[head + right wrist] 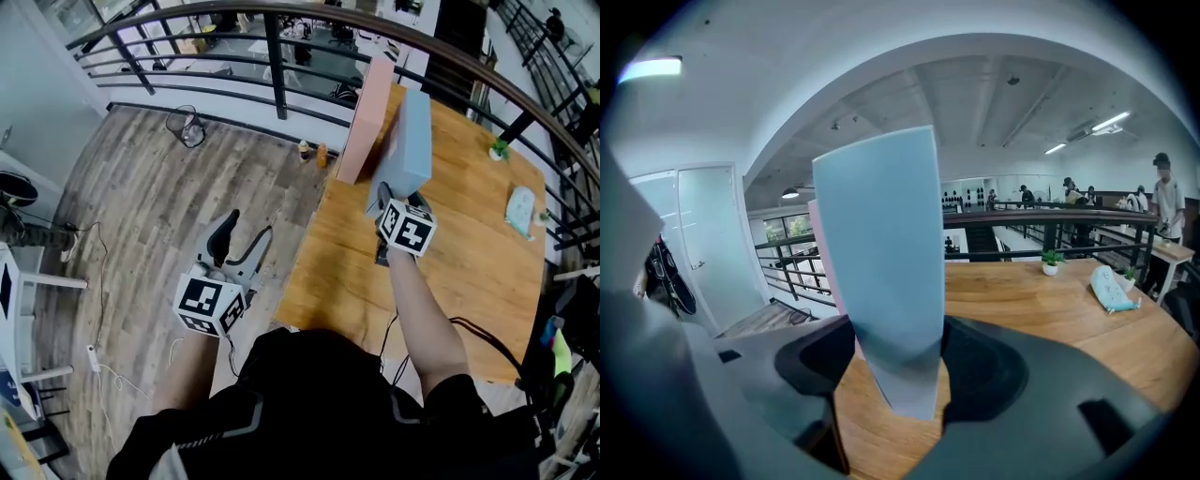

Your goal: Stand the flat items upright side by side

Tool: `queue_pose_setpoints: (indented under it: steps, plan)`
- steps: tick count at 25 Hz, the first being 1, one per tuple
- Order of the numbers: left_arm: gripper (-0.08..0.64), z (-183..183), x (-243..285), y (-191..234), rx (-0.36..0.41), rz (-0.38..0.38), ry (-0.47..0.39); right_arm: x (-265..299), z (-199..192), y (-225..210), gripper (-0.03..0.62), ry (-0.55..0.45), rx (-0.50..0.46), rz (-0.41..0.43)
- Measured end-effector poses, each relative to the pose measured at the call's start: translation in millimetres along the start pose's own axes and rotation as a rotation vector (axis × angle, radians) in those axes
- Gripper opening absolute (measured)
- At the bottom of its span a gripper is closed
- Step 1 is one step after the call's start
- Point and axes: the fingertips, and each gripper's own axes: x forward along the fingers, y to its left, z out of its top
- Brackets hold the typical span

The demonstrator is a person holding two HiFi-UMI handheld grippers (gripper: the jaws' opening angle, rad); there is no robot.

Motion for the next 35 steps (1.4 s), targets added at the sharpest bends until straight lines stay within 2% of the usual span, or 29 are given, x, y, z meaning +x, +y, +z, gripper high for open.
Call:
queue_pose_setpoints:
  steps: [12,19,22,23,25,26,35]
  plan:
    - [0.281,-4,-15,21,-0.014,0.061,0.020,46,25,18,0.304,-0.029,0.027,0.019]
    - [0.282,-7,-8,26,0.006,0.071,0.043,52,11,26,0.325,0.020,-0.011,0.142]
    - [0.281,-7,-3,25,0.003,0.058,0.048,46,0,18,0.324,0.020,0.014,0.170]
    - [0.281,-7,-1,25,0.005,0.056,0.049,44,-2,13,0.311,0.011,0.027,0.171]
    - [0.281,-8,3,25,0.011,0.057,0.056,43,-5,6,0.200,-0.009,0.040,0.172]
    - [0.282,-8,5,26,0.013,0.058,0.061,44,-6,5,0.186,-0.010,0.039,0.176]
    - [0.281,-7,3,27,-0.001,0.047,0.058,60,-4,12,0.195,0.010,0.015,0.185]
